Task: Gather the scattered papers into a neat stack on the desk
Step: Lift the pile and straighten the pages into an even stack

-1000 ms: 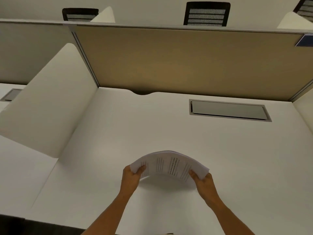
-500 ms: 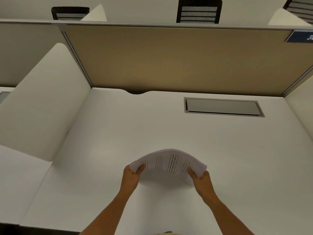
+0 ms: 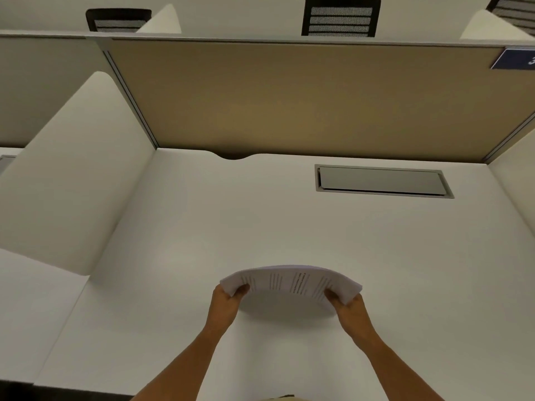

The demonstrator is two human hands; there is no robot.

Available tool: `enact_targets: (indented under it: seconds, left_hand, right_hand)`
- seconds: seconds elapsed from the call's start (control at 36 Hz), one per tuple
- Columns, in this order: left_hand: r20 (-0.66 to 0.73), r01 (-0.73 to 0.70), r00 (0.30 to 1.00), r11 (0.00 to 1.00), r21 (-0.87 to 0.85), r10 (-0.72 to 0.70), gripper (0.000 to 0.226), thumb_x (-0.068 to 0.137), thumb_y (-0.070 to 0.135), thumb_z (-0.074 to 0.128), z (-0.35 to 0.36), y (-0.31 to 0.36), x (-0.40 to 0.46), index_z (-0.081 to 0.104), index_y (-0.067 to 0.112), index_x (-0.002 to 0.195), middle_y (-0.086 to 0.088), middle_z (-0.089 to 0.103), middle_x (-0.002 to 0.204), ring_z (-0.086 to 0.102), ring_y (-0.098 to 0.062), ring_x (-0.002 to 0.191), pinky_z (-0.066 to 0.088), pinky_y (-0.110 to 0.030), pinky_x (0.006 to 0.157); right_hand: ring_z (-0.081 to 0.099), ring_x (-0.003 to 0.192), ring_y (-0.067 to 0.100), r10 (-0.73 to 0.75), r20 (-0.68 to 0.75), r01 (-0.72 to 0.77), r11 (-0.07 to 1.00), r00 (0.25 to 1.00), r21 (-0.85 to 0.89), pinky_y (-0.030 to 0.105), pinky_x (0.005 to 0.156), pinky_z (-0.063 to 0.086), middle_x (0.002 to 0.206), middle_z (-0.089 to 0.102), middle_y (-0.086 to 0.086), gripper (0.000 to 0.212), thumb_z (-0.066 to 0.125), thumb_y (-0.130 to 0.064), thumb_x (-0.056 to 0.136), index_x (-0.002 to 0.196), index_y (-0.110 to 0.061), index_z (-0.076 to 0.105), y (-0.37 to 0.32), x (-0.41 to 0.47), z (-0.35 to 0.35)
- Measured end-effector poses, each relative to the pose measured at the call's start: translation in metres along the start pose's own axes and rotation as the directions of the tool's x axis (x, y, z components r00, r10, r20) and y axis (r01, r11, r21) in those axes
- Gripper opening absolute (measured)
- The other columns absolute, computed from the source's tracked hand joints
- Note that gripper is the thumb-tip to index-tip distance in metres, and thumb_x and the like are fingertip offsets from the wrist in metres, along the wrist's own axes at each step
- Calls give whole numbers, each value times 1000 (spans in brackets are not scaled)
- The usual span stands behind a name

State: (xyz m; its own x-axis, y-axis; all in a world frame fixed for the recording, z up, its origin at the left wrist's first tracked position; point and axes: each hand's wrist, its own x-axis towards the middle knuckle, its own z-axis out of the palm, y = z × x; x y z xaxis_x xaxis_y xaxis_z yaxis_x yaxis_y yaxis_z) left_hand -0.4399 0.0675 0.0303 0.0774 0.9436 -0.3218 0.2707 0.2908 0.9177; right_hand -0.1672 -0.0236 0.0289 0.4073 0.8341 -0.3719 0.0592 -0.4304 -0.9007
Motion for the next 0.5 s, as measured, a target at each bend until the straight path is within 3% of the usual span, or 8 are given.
enact_targets:
  seconds: [0.14, 0.19, 0.31, 0.42, 0.5]
  left_hand:
    - [7, 8, 1000, 1000, 11, -8, 37, 91, 7, 68, -4, 2, 6, 66, 43, 97, 15, 72, 93, 67, -6, 92, 51, -14, 73]
    - [2, -5, 1000, 1000, 13, 5, 45, 90, 6, 68, -6, 4, 9, 70, 51, 87, 19, 75, 84, 70, 0, 85, 54, -11, 66]
    - [20, -36, 999, 999, 4, 36, 53, 91, 7, 67, -10, 8, 11, 70, 60, 86, 28, 74, 86, 69, 9, 85, 54, -6, 67]
    - [18, -17, 1000, 1000, 17, 17, 42, 91, 8, 67, -9, 1, 11, 70, 50, 90, 18, 75, 87, 70, -2, 90, 54, -11, 67]
    - [39, -12, 999, 1000, 19, 11, 38, 92, 7, 66, -7, -8, 7, 64, 44, 100, 13, 72, 99, 67, -5, 97, 52, -18, 78]
  right_hand:
    - [69, 90, 1, 15, -6, -15, 1000, 1000, 18, 10, 62, 55, 102, 71, -7, 27, 65, -14, 94, 119, -25, 63, 0, 5, -2]
    - [69, 88, -1, -3, -16, 4, 1000, 1000, 27, 9, 62, 55, 100, 71, -8, 27, 65, -11, 94, 115, -29, 63, -2, 6, -2]
    - [68, 92, 2, -20, -36, 21, 999, 999, 30, 8, 63, 55, 102, 70, -5, 31, 65, -7, 94, 113, -30, 61, -4, 8, -3]
    - [69, 94, 6, -3, 1, 3, 1000, 1000, 26, 13, 63, 56, 105, 72, -1, 27, 65, -12, 95, 119, -23, 62, 2, 9, 0]
    - [69, 101, 18, 34, 39, -34, 999, 999, -3, 20, 72, 55, 109, 73, 7, 29, 65, -14, 95, 124, -12, 63, 9, 10, 3]
